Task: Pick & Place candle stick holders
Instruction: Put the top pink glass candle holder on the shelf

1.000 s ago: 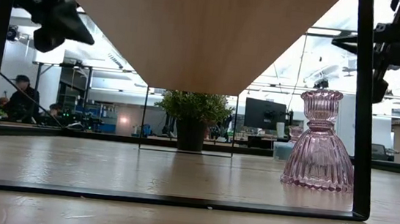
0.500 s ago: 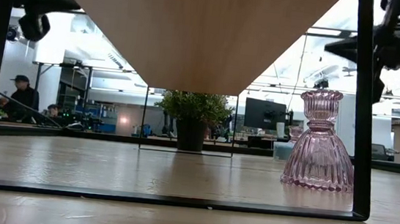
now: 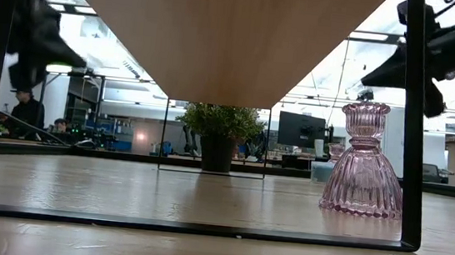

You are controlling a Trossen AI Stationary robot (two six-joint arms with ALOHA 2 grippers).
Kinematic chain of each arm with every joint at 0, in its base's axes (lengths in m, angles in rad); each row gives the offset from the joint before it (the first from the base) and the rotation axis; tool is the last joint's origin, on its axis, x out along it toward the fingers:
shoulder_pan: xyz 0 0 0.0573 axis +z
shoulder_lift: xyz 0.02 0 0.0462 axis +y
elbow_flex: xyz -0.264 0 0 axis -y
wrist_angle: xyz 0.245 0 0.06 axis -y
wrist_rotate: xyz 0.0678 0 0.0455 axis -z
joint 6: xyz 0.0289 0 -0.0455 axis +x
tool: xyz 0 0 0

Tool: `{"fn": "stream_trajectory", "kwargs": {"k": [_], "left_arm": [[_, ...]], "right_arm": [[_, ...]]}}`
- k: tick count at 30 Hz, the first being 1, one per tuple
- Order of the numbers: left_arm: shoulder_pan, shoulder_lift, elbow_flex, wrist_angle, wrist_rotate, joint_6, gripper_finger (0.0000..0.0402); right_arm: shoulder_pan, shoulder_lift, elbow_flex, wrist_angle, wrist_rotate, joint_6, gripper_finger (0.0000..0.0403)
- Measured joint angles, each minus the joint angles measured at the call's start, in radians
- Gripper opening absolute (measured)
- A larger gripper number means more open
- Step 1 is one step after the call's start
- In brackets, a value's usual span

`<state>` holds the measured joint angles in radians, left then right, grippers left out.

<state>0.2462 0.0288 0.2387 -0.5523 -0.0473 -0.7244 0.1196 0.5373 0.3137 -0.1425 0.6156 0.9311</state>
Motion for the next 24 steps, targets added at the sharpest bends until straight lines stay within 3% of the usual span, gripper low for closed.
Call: {"fn": "stream_trajectory", "kwargs": {"k": [5, 8, 10, 13, 18, 24], "left_arm": [[-0.001, -0.002, -0.082, 0.083, 0.003, -0.102, 0.0011], [-0.002, -0.003, -0.109, 0.288, 0.016, 0.001, 0.0011], [-0.002, 0.000, -0.127, 0.433, 0.020, 0.156, 0.0010], [-0.002, 0.000, -0.131, 0.470, 0.074, 0.369, 0.0010], [-0.002, -0.001, -0.155, 0.481, 0.086, 0.388, 0.0009], [-0.005, 0.000, -0.227, 0.691, 0.218, 0.416, 0.0009]], "right_arm": [[-0.005, 0.045, 0.038, -0.016, 0.046, -0.045, 0.0008], [-0.005, 0.068, 0.042, -0.063, 0.049, 0.020, 0.0008], [-0.005, 0.081, 0.033, -0.073, 0.060, 0.085, 0.0008], [-0.005, 0.097, 0.019, -0.094, 0.065, 0.176, 0.0008], [-0.005, 0.122, 0.017, -0.090, 0.091, 0.174, 0.0008], [-0.015, 0.159, 0.016, -0.091, 0.095, 0.133, 0.0008]]}}
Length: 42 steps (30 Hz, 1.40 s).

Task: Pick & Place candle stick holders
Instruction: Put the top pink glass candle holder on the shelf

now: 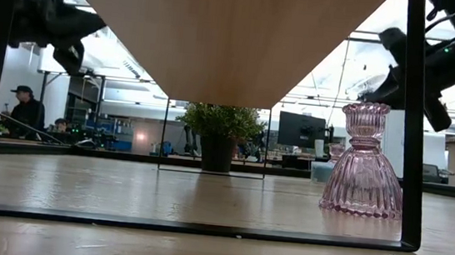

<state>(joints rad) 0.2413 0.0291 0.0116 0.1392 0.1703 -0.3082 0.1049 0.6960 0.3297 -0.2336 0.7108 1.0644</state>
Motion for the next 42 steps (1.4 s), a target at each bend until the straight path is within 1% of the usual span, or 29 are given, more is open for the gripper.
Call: {"fn": "stream_trajectory", "kwargs": {"k": [4, 5, 9, 12, 17, 20, 23, 26, 28, 31, 35, 38, 42], "left_arm": [[-0.001, 0.000, -0.002, -0.019, -0.006, 0.022, 0.0010], [-0.002, 0.001, -0.002, -0.029, -0.022, 0.032, 0.0010], [-0.002, 0.002, -0.003, -0.069, -0.142, 0.060, 0.0010], [-0.002, 0.003, -0.003, -0.068, -0.172, 0.082, 0.0010], [-0.002, 0.007, -0.003, -0.079, -0.180, 0.098, 0.0010], [-0.002, 0.007, -0.003, -0.079, -0.180, 0.095, 0.0010], [-0.002, 0.007, -0.004, -0.079, -0.180, 0.093, 0.0010], [-0.002, 0.007, -0.004, -0.080, -0.180, 0.071, 0.0010], [-0.002, 0.007, -0.004, -0.080, -0.180, 0.062, 0.0010], [-0.002, 0.007, -0.004, -0.080, -0.180, 0.054, 0.0010], [-0.002, 0.007, -0.005, -0.080, -0.180, 0.045, 0.0010], [-0.002, 0.007, -0.005, -0.080, -0.179, 0.026, 0.0010], [-0.002, 0.007, -0.005, -0.080, -0.179, 0.010, 0.0010]], "right_arm": [[-0.027, 0.044, 0.000, -0.001, 0.000, -0.006, 0.0009], [-0.037, 0.055, 0.000, -0.003, 0.000, -0.003, 0.0009], [-0.083, 0.089, -0.001, -0.003, -0.001, -0.002, 0.0014], [-0.125, 0.101, 0.001, 0.000, -0.001, 0.002, 0.0034], [-0.192, 0.103, 0.002, 0.005, -0.005, 0.001, 0.0084], [-0.227, 0.102, 0.005, 0.005, -0.036, -0.003, 0.0108], [-0.279, 0.105, 0.015, 0.005, -0.115, 0.012, 0.0117], [-0.342, 0.108, 0.050, 0.006, -0.197, 0.011, 0.0114], [-0.381, 0.113, 0.083, 0.004, -0.221, -0.061, 0.0108], [-0.450, 0.127, 0.148, 0.005, -0.270, -0.211, 0.0097], [-0.569, 0.182, 0.219, -0.001, -0.424, -0.383, 0.0086], [-0.662, 0.246, 0.257, -0.005, -0.520, -0.440, 0.0084], [-0.777, 0.336, 0.326, -0.048, -0.693, -0.492, 0.0088]]}}
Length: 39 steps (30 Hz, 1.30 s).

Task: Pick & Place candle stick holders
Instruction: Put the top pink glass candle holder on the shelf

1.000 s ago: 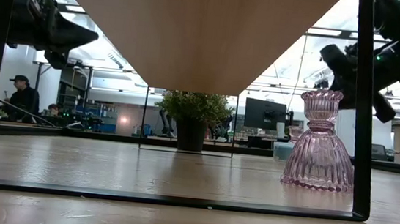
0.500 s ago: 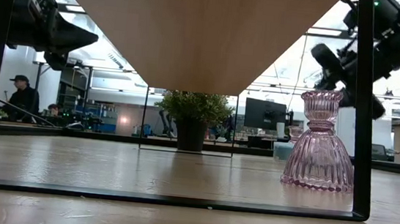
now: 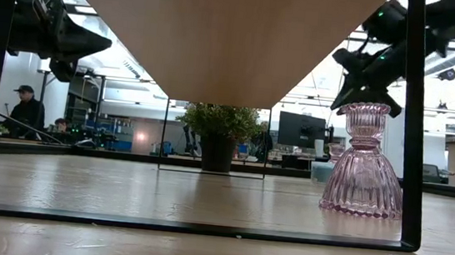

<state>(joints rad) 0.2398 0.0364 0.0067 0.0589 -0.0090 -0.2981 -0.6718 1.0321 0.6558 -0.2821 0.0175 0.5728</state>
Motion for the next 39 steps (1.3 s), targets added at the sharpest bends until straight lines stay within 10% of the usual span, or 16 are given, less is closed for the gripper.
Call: {"fn": "stream_trajectory", "kwargs": {"k": [8, 20, 39], "left_arm": [[0.000, 0.000, 0.000, 0.000, 0.000, -0.018, 0.0010], [0.000, 0.000, -0.001, -0.001, 0.001, -0.023, 0.0010], [0.000, 0.000, -0.001, -0.039, 0.001, -0.050, 0.0010]], "right_arm": [[-0.072, 0.194, 0.245, -0.313, -0.143, -0.379, 0.0076], [-0.076, 0.449, 0.508, -0.558, 0.012, -0.845, 0.0064], [-0.100, 0.560, 0.510, -0.601, 0.087, -1.180, 0.0063]]}}
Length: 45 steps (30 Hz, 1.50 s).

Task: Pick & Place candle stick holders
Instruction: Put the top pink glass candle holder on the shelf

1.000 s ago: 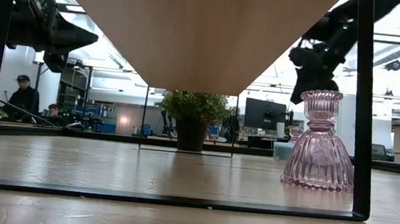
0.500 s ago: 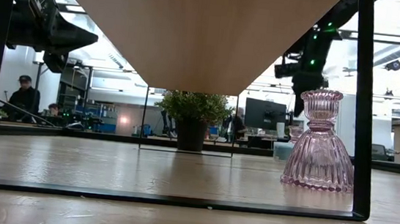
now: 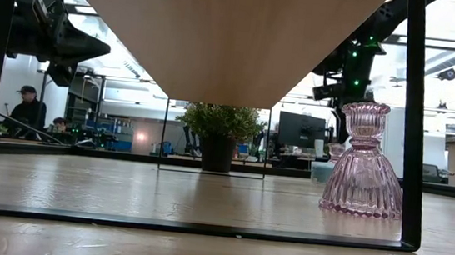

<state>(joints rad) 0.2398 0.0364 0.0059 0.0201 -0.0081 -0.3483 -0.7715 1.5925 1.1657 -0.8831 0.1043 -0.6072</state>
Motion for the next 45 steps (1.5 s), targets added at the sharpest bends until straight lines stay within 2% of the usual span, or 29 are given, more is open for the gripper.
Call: {"fn": "stream_trajectory", "kwargs": {"k": [12, 17, 21, 29, 34, 38, 45], "left_arm": [[0.000, 0.000, 0.000, -0.008, 0.001, 0.004, 0.0010], [0.000, 0.000, 0.000, -0.010, 0.001, -0.017, 0.0010], [0.000, 0.000, 0.000, -0.011, 0.001, -0.017, 0.0010], [0.000, 0.000, 0.000, -0.012, 0.001, -0.018, 0.0010], [0.000, 0.000, 0.000, -0.012, 0.001, -0.019, 0.0010], [0.000, 0.000, 0.000, -0.012, 0.000, -0.019, 0.0010], [0.000, 0.000, 0.000, -0.012, 0.000, -0.019, 0.0010]], "right_arm": [[0.001, 0.005, -0.040, 0.048, 0.000, -0.046, 0.0063], [0.008, -0.024, -0.027, 0.017, 0.000, -0.042, 0.0063], [0.005, -0.047, -0.025, 0.062, 0.000, -0.049, 0.0064], [0.005, -0.024, -0.027, 0.080, 0.002, -0.066, 0.0118], [0.005, -0.009, -0.034, 0.105, 0.039, -0.067, 0.0149], [0.005, -0.003, -0.048, 0.106, 0.087, -0.067, 0.0157], [0.005, -0.002, -0.101, 0.158, 0.082, -0.067, 0.0145]]}}
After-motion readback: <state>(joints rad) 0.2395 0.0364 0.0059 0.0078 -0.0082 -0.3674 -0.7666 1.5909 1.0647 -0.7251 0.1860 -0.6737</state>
